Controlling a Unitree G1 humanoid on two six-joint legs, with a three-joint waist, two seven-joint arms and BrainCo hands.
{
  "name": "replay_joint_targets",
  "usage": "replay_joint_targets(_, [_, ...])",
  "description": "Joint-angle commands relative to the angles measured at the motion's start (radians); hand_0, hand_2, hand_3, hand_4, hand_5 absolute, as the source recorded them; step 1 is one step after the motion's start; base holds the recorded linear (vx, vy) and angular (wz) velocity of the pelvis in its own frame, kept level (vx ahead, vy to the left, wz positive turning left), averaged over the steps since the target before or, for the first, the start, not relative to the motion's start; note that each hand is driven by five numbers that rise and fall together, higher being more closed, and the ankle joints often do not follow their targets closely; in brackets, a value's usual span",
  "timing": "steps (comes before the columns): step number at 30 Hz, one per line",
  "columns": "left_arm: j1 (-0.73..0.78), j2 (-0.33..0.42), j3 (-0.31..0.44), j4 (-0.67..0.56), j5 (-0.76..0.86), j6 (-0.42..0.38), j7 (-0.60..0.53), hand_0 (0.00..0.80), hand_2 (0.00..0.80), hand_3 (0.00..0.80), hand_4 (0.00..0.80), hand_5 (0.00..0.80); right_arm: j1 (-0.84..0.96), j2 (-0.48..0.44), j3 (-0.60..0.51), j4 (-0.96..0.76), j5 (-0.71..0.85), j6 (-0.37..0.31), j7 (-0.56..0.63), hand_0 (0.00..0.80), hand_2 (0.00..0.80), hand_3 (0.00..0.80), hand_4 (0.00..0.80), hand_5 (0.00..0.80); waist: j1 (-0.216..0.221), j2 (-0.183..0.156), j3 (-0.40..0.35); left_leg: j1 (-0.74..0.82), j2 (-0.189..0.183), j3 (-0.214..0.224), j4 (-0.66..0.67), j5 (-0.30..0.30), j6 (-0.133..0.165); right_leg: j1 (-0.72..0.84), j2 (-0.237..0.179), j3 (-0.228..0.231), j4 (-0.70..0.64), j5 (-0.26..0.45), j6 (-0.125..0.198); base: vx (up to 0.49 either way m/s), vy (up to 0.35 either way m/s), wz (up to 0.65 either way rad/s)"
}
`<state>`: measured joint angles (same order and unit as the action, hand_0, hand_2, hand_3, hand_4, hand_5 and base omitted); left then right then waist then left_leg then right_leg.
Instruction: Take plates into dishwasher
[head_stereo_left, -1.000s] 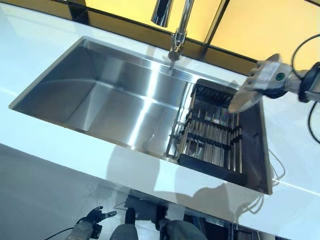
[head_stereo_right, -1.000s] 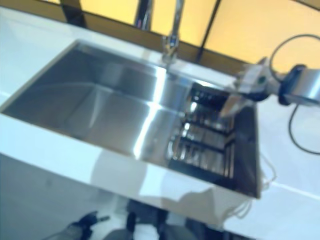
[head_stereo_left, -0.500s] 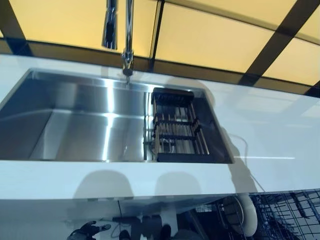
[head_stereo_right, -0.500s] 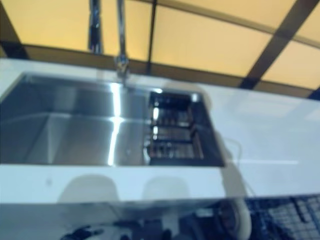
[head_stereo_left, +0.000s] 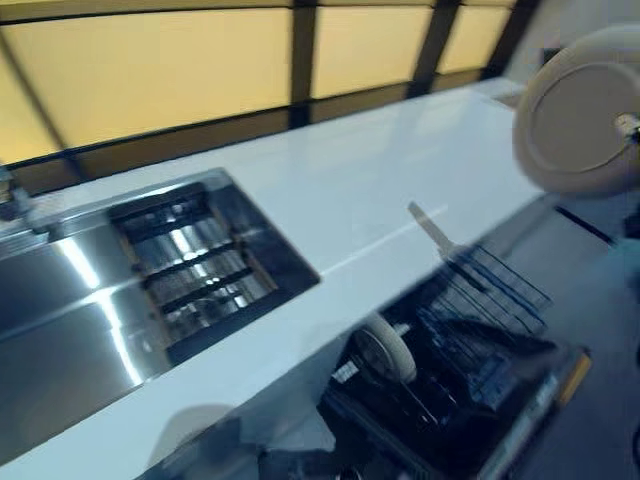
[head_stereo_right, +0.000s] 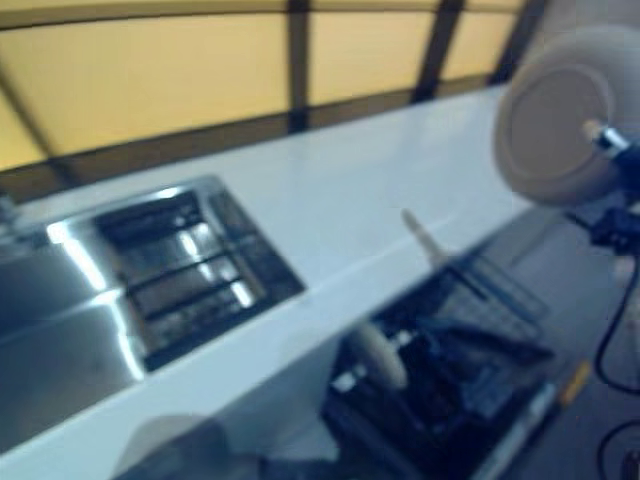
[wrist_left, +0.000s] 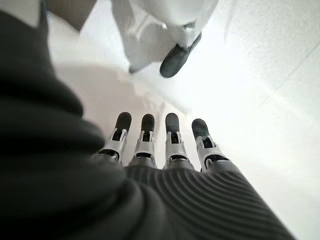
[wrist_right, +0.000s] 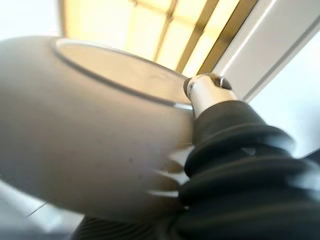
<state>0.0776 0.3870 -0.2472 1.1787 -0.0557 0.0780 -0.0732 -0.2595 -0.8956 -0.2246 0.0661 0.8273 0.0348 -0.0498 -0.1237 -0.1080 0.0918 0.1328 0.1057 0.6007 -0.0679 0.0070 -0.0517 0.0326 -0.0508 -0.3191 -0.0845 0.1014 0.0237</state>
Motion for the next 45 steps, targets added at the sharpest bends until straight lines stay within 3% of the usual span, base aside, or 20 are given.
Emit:
replay_joint_targets(1, [-0.085, 0.013, 0.050, 0.009, -0.011, -0.013, 0.053, 0.000, 0.000, 0.000, 0.000, 0.000, -0.028, 0.018, -0.014, -0.070, 0.015, -0.057, 0.049, 0.800, 0.800, 0.800, 0.800, 0.800, -0.019, 0.015, 0.008, -0.032, -0.024, 0.065, -0.019, -0.102, 0.096, 0.118, -0.041, -0.076, 0.077, -0.165, 0.068, -0.202, -0.606, -0.55])
replay_joint_targets(4, [-0.097, -0.003, 0.050, -0.002, 0.012, -0.025, 0.045, 0.000, 0.000, 0.000, 0.000, 0.000, -0.005, 0.049, 0.021, -0.086, -0.049, -0.043, 0.042, 0.800, 0.800, 0.800, 0.800, 0.800, -0.027, 0.017, 0.016, -0.057, -0.001, 0.055, 0.010, -0.091, 0.079, 0.103, -0.025, -0.062, 0.095, -0.197, 0.051, -0.201, -0.595, -0.61])
replay_joint_targets(11, [-0.105, -0.047, -0.001, -0.028, 0.034, -0.072, 0.020, 0.000, 0.000, 0.000, 0.000, 0.000, 0.005, 0.117, 0.106, -0.111, -0.180, 0.046, 0.020, 0.800, 0.800, 0.800, 0.800, 0.800, -0.061, 0.035, 0.057, -0.101, 0.062, 0.013, 0.088, -0.063, 0.032, 0.051, 0.003, -0.017, 0.154, -0.246, -0.032, -0.185, -0.440, -0.04])
replay_joint_targets(15, [-0.121, -0.058, -0.025, -0.041, 0.024, -0.081, 0.013, 0.000, 0.000, 0.000, 0.000, 0.000, -0.018, 0.107, 0.150, -0.101, -0.195, 0.077, 0.032, 0.800, 0.800, 0.800, 0.800, 0.800, -0.081, 0.055, 0.072, -0.107, 0.076, 0.006, 0.071, -0.033, 0.015, 0.016, 0.019, 0.012, 0.157, -0.248, -0.051, -0.162, -0.255, 0.01])
replay_joint_targets(20, [-0.138, -0.058, -0.031, -0.047, 0.009, -0.074, 0.005, 0.000, 0.000, 0.000, 0.000, 0.000, -0.049, 0.124, 0.203, -0.088, -0.207, 0.097, 0.048, 0.800, 0.800, 0.800, 0.800, 0.800, -0.081, 0.082, 0.085, -0.112, 0.061, -0.098, 0.024, 0.005, -0.002, -0.019, 0.034, 0.060, 0.151, -0.248, -0.054, -0.095, -0.150, -0.08])
replay_joint_targets(23, [-0.139, -0.065, -0.033, -0.052, -0.004, -0.070, 0.013, 0.000, 0.000, 0.000, 0.000, 0.000, -0.079, 0.150, 0.246, -0.068, -0.233, 0.091, 0.055, 0.800, 0.800, 0.800, 0.800, 0.800, -0.063, 0.094, 0.098, -0.117, 0.039, -0.205, 0.011, 0.007, 0.001, -0.037, 0.039, 0.102, 0.140, -0.241, -0.055, -0.046, -0.061, -0.21])
replay_joint_targets(28, [-0.163, -0.083, -0.042, -0.065, -0.029, -0.063, 0.028, 0.000, 0.000, 0.000, 0.000, 0.000, -0.146, 0.178, 0.316, -0.030, -0.317, 0.079, 0.071, 0.800, 0.800, 0.800, 0.800, 0.800, -0.038, 0.116, 0.126, -0.133, 0.010, -0.307, 0.004, 0.018, 0.008, -0.071, 0.044, 0.152, 0.123, -0.225, -0.064, -0.070, 0.030, -0.39])
replay_joint_targets(39, [-0.231, -0.104, -0.099, -0.095, -0.041, -0.056, 0.046, 0.000, 0.000, 0.000, 0.000, 0.000, -0.188, 0.184, 0.378, -0.074, -0.517, 0.033, 0.024, 0.800, 0.800, 0.800, 0.800, 0.800, -0.049, 0.151, 0.188, -0.152, -0.013, -0.313, -0.013, 0.017, 0.007, -0.111, 0.025, 0.155, 0.110, -0.200, -0.045, -0.010, 0.115, -0.08])
replay_joint_targets(45, [-0.251, -0.114, -0.116, -0.094, -0.050, -0.060, 0.059, 0.000, 0.000, 0.000, 0.000, 0.000, -0.205, 0.175, 0.405, -0.156, -0.769, -0.020, -0.036, 0.800, 0.800, 0.800, 0.800, 0.800, -0.046, 0.160, 0.209, -0.157, -0.028, -0.316, -0.019, 0.013, 0.011, -0.114, 0.015, 0.141, 0.100, -0.188, -0.031, 0.018, 0.097, -0.03])
